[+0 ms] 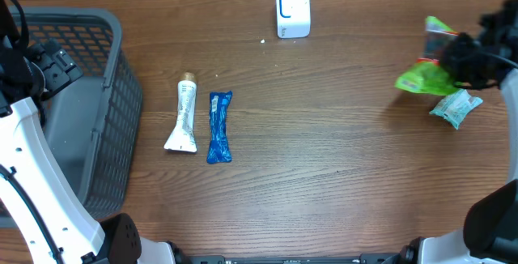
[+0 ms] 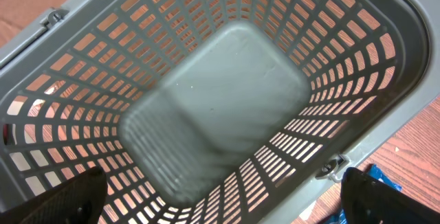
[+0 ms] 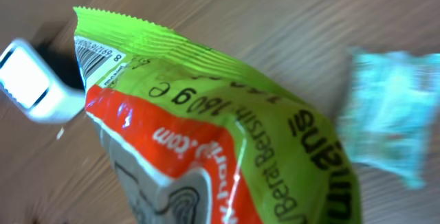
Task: Scan the item barcode
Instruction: 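Carry the snack bag right and release it beside the wipes pack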
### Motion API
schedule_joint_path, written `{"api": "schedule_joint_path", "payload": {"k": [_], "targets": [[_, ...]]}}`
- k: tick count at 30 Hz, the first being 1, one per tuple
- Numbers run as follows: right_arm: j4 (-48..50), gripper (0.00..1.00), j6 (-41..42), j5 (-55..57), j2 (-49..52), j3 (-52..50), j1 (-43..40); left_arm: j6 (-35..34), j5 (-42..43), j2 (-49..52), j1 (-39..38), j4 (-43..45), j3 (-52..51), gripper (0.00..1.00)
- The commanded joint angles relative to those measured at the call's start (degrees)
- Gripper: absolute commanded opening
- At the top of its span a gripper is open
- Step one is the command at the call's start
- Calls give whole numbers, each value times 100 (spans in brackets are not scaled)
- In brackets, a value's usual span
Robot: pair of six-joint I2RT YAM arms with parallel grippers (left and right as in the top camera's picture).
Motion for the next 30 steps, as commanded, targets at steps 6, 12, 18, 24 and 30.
{"api": "schedule_joint_path", "payload": {"k": [6, 12, 18, 24, 30], "targets": [[883, 4, 245, 146, 452, -728, -503, 24, -76, 20, 15, -7, 0, 100], [1215, 10, 251, 898, 772, -872, -505, 24, -76, 20, 15, -7, 0, 100], [1255, 39, 308, 898, 887, -916, -505, 24, -76, 20, 15, -7, 0, 100], [1213, 84, 306, 688, 879, -841, -505, 24, -76, 20, 15, -7, 0, 99], [212, 91, -125, 232, 741, -7, -413, 24, -76, 20, 15, -7, 0, 100]]}}
